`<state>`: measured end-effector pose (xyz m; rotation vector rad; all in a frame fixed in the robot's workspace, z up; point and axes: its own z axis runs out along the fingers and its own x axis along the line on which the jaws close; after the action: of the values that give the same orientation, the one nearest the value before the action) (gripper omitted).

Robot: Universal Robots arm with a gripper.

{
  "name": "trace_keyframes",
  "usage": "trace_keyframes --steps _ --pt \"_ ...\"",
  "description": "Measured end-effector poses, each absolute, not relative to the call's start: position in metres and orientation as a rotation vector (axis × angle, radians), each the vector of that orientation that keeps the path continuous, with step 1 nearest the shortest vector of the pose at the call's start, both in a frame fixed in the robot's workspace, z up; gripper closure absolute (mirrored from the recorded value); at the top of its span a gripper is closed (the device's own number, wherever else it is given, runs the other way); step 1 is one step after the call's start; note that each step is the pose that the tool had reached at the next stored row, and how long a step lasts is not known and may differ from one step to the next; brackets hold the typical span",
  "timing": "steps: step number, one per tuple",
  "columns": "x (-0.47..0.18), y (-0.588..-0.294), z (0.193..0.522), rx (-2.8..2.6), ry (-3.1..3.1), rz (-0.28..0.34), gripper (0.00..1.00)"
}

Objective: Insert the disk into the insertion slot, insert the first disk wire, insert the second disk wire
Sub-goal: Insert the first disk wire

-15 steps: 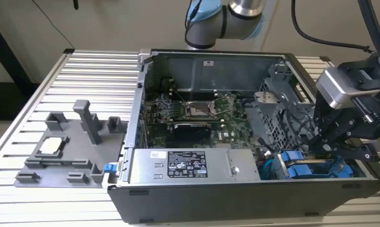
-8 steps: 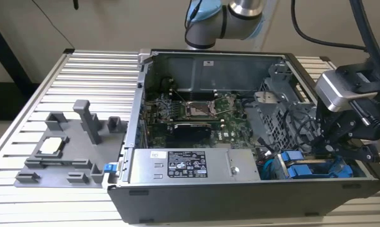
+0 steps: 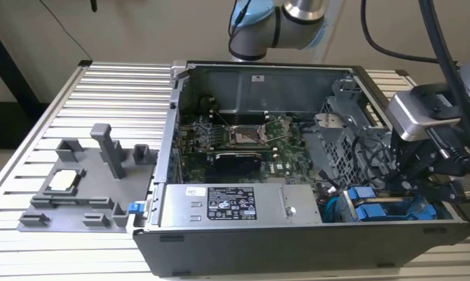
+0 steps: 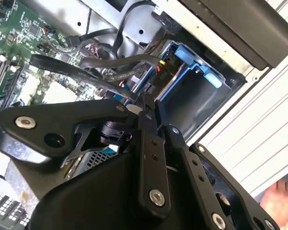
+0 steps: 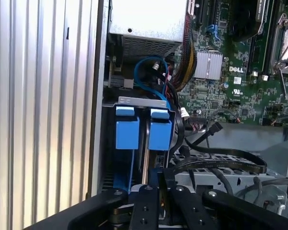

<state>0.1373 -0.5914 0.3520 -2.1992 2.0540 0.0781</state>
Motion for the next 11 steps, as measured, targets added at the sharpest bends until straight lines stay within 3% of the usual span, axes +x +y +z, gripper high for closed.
trace_keyframes --steps 11 --pt "0.1385 -0.5902 0.3472 -2.140 2.105 0.079 0.84"
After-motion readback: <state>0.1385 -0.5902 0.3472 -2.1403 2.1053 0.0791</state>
